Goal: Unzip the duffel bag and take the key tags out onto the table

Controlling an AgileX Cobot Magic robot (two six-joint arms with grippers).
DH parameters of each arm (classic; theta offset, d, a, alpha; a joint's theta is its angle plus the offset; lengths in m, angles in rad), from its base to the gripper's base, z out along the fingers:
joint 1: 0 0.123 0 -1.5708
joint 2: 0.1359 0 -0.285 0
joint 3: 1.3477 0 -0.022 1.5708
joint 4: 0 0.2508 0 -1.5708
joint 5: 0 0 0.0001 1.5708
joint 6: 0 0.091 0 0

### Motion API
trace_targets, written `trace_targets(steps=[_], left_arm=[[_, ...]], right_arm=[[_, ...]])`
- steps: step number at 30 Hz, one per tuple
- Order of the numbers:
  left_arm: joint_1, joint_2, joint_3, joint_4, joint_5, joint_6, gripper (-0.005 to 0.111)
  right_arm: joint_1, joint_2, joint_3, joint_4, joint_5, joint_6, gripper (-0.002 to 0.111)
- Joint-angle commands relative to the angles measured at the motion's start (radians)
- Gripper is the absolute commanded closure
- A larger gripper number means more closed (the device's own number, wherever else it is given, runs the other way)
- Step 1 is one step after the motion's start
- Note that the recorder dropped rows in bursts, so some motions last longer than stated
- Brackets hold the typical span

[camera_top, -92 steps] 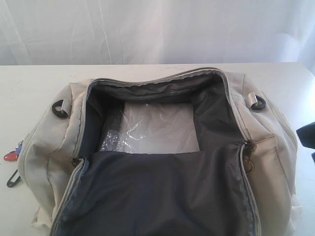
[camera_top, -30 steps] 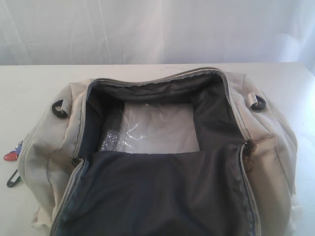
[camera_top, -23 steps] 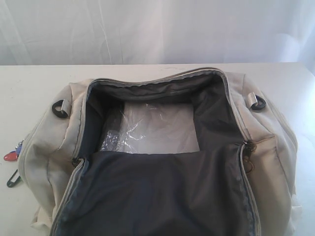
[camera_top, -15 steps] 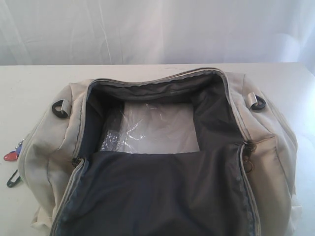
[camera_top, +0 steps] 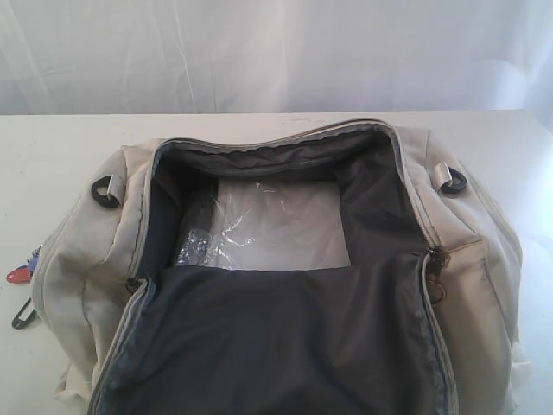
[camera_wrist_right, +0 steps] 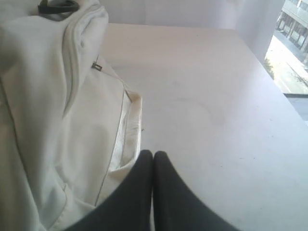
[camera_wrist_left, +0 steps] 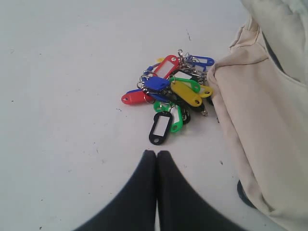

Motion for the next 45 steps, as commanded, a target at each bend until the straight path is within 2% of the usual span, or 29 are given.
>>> trace_targets(steps=[1,9,23,30,45], left_arm=[[0.0,-0.004,0.004,-0.001,0.001,-0.005,0.107],[0.0,-0.004,0.004,-0.001,0.001,-0.005,0.107],[0.0,-0.004,0.004,-0.001,0.001,-0.005,0.107],[0.0,-0.004,0.004,-0.001,0.001,-0.005,0.107],[0.0,-0.004,0.004,-0.001,0.001,-0.005,0.107]], right_arm=[[-0.006,-0.005,0.007,-0.043,-0.029,0.046,0.108],[0.053,-0.005,0.007,-0.041,-0.026,0.046,0.108],[0.052,-0.005,0.007,-0.035,-0.028,0.009,0.108],[-0.016,-0.005,0.007,0.033,-0.028,-0.064,0.108],[-0.017,-0.005,0.007,0.035,-0.028,-0.057,0.108]])
